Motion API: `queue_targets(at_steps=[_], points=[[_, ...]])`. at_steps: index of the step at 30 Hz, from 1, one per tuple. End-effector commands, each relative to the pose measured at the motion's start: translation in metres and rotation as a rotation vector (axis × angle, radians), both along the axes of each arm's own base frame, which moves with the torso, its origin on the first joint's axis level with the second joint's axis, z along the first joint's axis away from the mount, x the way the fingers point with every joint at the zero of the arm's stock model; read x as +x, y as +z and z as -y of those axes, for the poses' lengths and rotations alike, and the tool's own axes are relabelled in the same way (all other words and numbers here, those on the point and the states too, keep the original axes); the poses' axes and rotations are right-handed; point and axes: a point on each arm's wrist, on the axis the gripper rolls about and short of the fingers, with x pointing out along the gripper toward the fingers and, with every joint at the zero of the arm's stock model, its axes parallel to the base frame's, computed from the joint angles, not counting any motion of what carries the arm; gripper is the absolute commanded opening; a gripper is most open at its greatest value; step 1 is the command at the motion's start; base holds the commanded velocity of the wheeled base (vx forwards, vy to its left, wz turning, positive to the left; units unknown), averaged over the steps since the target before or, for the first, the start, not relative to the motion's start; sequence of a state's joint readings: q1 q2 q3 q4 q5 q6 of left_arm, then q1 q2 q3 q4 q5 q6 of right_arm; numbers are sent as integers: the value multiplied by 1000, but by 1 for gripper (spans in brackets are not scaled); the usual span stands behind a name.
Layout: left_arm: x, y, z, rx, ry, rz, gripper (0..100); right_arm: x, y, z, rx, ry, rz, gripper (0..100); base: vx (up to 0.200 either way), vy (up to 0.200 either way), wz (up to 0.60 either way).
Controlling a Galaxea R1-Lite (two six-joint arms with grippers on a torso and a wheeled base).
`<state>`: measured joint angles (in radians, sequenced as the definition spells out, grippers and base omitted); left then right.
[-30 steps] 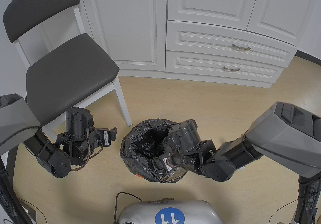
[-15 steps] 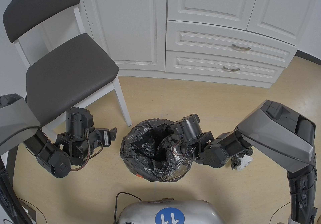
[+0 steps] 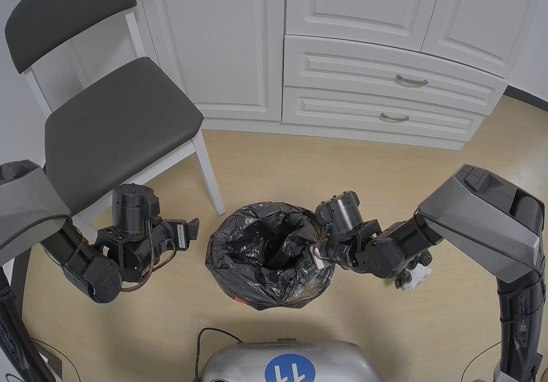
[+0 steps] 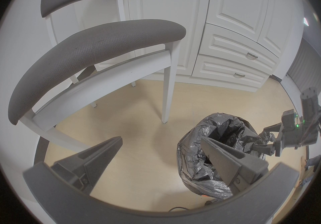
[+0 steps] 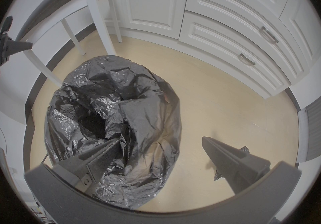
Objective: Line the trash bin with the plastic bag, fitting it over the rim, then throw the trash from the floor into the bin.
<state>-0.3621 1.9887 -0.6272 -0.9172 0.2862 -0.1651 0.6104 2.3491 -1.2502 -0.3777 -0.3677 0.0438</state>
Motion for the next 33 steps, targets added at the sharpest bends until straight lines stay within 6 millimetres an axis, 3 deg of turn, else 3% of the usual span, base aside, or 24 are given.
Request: queue_targets(at_steps=[1, 8, 14, 28, 33], points=[[0, 0, 0, 0, 2, 0, 100, 6, 2, 14, 6, -36, -1, 100, 0, 0, 0], [1, -1, -1, 0, 4, 0, 100, 11, 11, 35, 34, -85, 2, 100, 0, 0, 0], [1, -2, -1, 2, 6, -5, 100, 9, 22, 36, 176, -93, -30, 100, 0, 0, 0], [-1, -7, 2, 1, 4, -19, 100, 13, 3, 73, 369, -174, -90, 100, 0, 0, 0], [0, -10, 10, 38, 37, -12, 100, 31, 1, 99, 473, -128, -110, 100, 0, 0, 0]])
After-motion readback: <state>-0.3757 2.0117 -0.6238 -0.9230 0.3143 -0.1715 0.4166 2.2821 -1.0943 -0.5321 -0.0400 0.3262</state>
